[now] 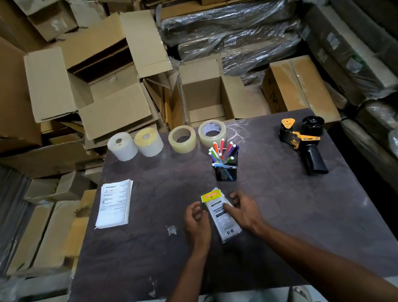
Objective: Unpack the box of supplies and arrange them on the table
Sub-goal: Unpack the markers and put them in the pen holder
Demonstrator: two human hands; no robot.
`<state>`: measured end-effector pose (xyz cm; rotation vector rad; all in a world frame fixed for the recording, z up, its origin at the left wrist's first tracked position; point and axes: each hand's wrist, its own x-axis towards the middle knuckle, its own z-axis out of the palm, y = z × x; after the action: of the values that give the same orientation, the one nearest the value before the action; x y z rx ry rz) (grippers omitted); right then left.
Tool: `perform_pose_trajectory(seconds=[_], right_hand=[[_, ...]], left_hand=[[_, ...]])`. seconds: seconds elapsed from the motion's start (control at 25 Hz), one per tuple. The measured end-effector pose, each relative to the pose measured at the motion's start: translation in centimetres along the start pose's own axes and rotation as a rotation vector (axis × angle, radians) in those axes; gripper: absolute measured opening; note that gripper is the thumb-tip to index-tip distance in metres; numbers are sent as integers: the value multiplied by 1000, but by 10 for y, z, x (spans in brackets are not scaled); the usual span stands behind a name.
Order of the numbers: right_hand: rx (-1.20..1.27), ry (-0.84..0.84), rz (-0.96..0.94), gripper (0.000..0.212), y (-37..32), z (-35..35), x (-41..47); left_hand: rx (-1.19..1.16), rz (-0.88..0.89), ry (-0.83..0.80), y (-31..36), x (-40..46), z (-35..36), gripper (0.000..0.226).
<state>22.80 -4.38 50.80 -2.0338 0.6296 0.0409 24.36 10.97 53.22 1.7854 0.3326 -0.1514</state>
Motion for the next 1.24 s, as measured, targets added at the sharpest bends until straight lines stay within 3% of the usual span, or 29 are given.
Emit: perform_pose_trajectory(seconds=[0.16,0.28,0.48,0.68,0.8,0.88,1.04,1.24], right_hand=[[-14,-42,-19,39,7,5,-8],[-4,-44,-24,44,12,9,-9],[59,-84,-4,34,10,8,-16],[221,-80,-2,33,27,8,-9],[302,-76,4,37,31,4,-3],[351,-56,21,33,29,-1,-4],[427,10,56,22,25,-11,-13],[441,60,16,17,24,-23,-33]], left_hand=[[82,-102,-170,-21,-7,9,77],[47,-111,-206,-22,-11,14,82],[-34,-107,-260,-25,-10,16,82],[-101,-111,-187,-16,-16,22,73],[-204,-202,-147,-14,-12,26,67],[-262,-263,-199,-15,-8,27,63],[-308,-226,-350,-6,-11,30,31],[-240,-202,-426,-8,-14,41,29]])
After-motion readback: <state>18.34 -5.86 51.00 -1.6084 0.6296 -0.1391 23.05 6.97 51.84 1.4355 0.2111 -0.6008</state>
